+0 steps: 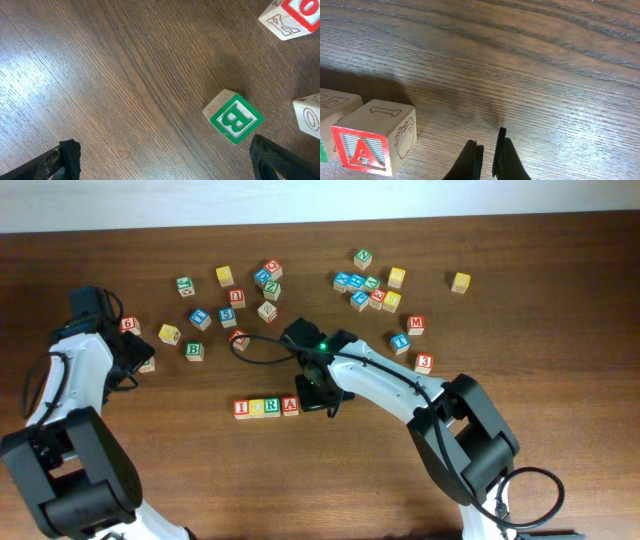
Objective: Spell out ICRA
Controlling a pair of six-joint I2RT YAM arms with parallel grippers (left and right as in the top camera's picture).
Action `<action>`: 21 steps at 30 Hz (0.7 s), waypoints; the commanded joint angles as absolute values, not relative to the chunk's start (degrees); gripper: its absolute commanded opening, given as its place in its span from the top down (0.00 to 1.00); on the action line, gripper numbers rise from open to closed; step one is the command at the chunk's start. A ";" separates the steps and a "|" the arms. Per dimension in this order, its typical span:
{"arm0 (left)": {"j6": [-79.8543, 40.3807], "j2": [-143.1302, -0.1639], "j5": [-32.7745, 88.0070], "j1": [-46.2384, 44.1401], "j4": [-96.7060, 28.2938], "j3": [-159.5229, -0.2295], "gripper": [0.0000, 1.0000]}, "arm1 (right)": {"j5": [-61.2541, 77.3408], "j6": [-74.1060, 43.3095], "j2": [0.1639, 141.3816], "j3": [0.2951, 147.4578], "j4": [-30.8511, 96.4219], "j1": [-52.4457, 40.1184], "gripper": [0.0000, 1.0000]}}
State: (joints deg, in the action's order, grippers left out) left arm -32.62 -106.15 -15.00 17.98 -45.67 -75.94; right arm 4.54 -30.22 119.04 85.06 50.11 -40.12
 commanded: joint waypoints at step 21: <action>-32.77 -104.88 -15.20 18.06 -45.71 -75.72 0.01 | 3.81 -30.52 118.89 83.72 50.35 -40.56 0.96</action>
